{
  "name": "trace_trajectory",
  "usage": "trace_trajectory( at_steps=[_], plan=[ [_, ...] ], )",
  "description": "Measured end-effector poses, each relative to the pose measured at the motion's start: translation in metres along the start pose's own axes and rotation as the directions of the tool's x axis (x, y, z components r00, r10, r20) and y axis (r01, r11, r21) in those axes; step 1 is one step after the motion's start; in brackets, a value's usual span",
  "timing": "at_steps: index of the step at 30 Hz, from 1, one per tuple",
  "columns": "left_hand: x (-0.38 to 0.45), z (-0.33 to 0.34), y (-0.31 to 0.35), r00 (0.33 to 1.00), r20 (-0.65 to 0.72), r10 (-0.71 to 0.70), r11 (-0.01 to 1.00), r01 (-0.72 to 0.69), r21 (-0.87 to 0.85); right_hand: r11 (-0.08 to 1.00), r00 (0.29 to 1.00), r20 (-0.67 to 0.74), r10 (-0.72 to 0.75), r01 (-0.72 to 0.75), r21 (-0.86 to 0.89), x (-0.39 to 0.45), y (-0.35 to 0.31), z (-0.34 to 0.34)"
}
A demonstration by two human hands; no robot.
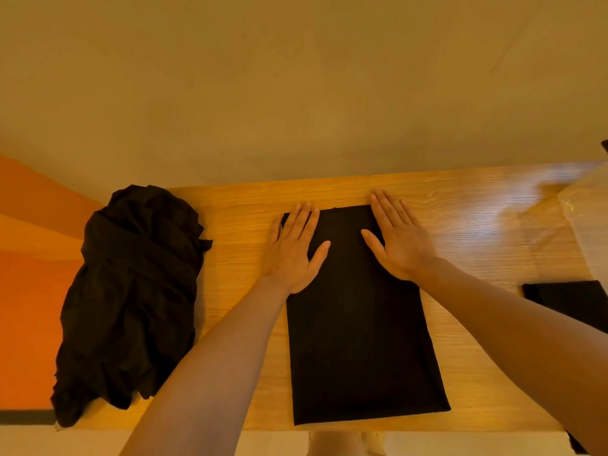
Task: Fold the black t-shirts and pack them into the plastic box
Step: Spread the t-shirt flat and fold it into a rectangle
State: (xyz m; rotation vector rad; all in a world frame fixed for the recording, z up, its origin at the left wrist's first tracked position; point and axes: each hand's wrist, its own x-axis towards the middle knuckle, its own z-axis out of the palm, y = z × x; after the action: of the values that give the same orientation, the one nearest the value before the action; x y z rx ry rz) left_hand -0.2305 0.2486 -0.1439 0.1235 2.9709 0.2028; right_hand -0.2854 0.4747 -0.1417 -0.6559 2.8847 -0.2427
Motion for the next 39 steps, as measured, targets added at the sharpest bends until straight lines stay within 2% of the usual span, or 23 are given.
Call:
trace_trajectory(
  at_steps=[5, 7, 10, 14, 19, 23, 26, 29, 32, 35, 39],
  plan=[
    [-0.007, -0.005, 0.004, 0.999, -0.031, -0.022, 1.000, 0.023, 0.021, 1.000, 1.000, -0.012, 0.020, -0.020, -0.012, -0.006, -0.002, -0.002],
    [-0.018, -0.009, 0.006, 0.998, -0.059, 0.001, 1.000, 0.001, 0.031, 0.999, 0.999, -0.032, -0.023, 0.022, -0.029, -0.018, -0.005, -0.005],
    [-0.049, -0.013, 0.012, 0.991, -0.081, 0.105, 0.994, -0.102, 0.031, 0.993, 0.992, -0.050, -0.113, 0.111, -0.025, -0.049, -0.014, -0.009],
    [-0.113, -0.005, 0.027, 0.965, -0.114, 0.235, 0.972, -0.235, 0.014, 0.989, 0.989, -0.026, -0.146, 0.145, -0.035, -0.109, -0.024, -0.004],
    [-0.200, 0.019, 0.049, 0.942, -0.040, 0.333, 0.938, -0.335, -0.092, 0.983, 0.985, 0.021, -0.174, 0.175, -0.053, -0.191, -0.028, 0.014],
    [-0.243, 0.038, 0.058, 0.957, -0.002, 0.289, 0.957, -0.289, 0.002, 0.981, 0.981, 0.052, -0.189, 0.191, -0.038, -0.241, -0.024, 0.026],
    [-0.253, 0.043, 0.061, 0.972, -0.046, 0.232, 0.970, -0.228, 0.082, 0.977, 0.978, 0.059, -0.199, 0.203, -0.064, -0.262, -0.020, 0.030],
    [-0.258, 0.045, 0.063, 0.967, -0.073, 0.245, 0.964, -0.235, 0.125, 0.963, 0.972, 0.070, -0.222, 0.230, -0.143, -0.274, -0.019, 0.035],
    [-0.263, 0.043, 0.060, 0.952, -0.106, 0.287, 0.953, -0.271, 0.138, 0.946, 0.959, -0.032, -0.283, 0.274, -0.175, -0.279, -0.016, 0.044],
    [-0.270, 0.040, 0.060, 0.926, -0.164, 0.341, 0.936, -0.318, 0.152, 0.907, 0.909, -0.145, -0.391, 0.355, -0.225, -0.284, -0.011, 0.050],
    [-0.275, 0.036, 0.060, 0.904, -0.231, 0.360, 0.933, -0.344, 0.108, 0.903, 0.869, -0.253, -0.426, 0.392, -0.178, -0.291, -0.013, 0.043]
  ],
)
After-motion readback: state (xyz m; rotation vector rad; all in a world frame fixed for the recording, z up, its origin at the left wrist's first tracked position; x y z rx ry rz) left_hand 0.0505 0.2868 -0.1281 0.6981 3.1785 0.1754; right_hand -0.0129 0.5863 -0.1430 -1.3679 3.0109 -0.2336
